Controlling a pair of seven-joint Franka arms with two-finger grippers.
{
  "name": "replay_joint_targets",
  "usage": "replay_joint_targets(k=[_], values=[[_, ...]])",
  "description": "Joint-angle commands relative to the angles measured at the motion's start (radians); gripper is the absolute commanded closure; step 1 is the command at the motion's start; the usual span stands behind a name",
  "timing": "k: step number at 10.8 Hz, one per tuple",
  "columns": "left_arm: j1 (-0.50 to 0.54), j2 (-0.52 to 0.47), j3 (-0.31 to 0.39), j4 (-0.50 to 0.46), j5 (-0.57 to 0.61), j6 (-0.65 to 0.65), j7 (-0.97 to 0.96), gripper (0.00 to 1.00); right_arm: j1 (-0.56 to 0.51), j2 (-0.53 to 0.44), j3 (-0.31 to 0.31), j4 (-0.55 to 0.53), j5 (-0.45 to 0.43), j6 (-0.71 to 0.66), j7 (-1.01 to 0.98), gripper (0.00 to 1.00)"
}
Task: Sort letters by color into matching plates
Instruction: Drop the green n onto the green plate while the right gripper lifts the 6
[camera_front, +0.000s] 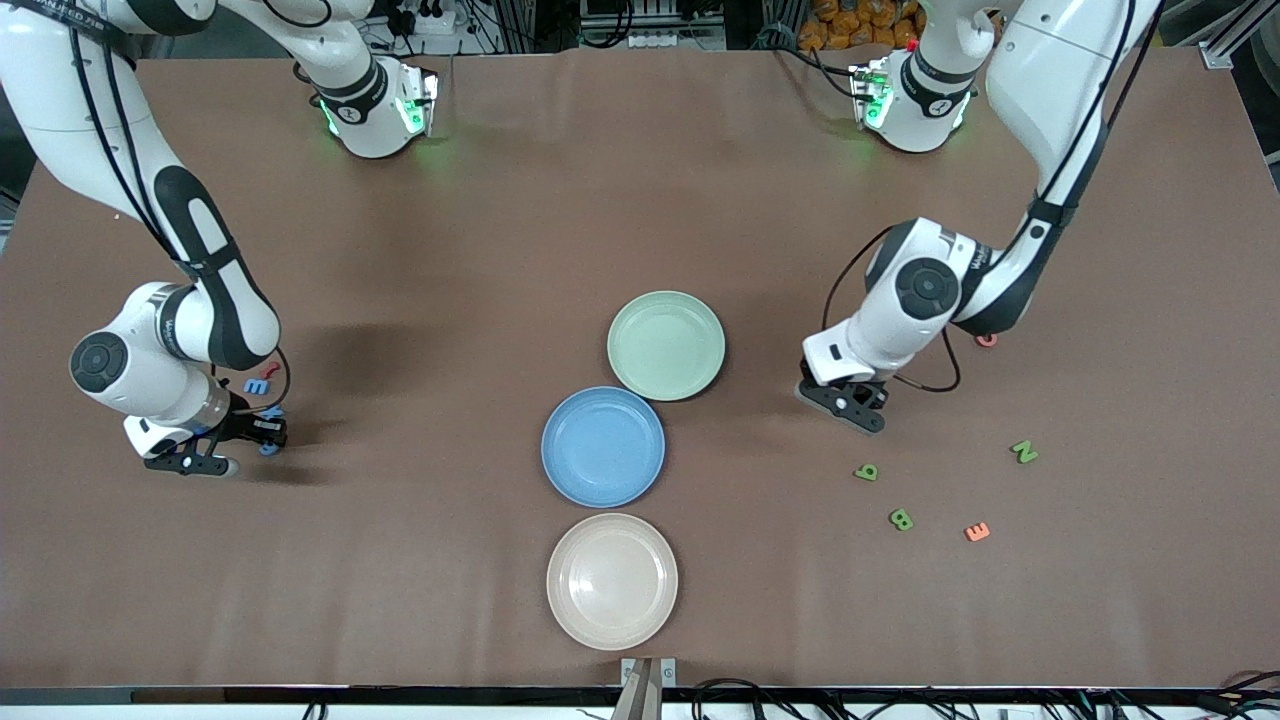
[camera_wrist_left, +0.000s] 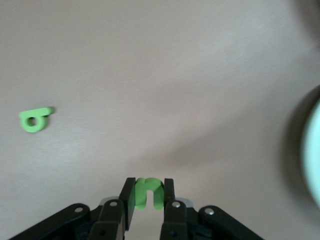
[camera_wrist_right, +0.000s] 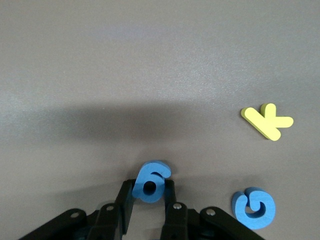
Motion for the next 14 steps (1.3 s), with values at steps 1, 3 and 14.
replay_joint_targets(k=[1,3,14], values=[[-0.004,-0.031,-0.105,0.008,-0.024,-0.041,-0.223,1.00,-0.016,0.018,0.016,0.006,-0.012,0.017,-0.006,0.73],[-0.063,-0.022,-0.146,0.022,-0.021,-0.041,-0.389,1.00,-0.016,0.025,0.016,0.006,-0.011,0.032,-0.006,0.80],[-0.205,0.024,-0.137,0.074,0.036,-0.044,-0.644,0.00,-0.008,-0.020,0.024,0.022,0.002,-0.015,0.003,0.87]])
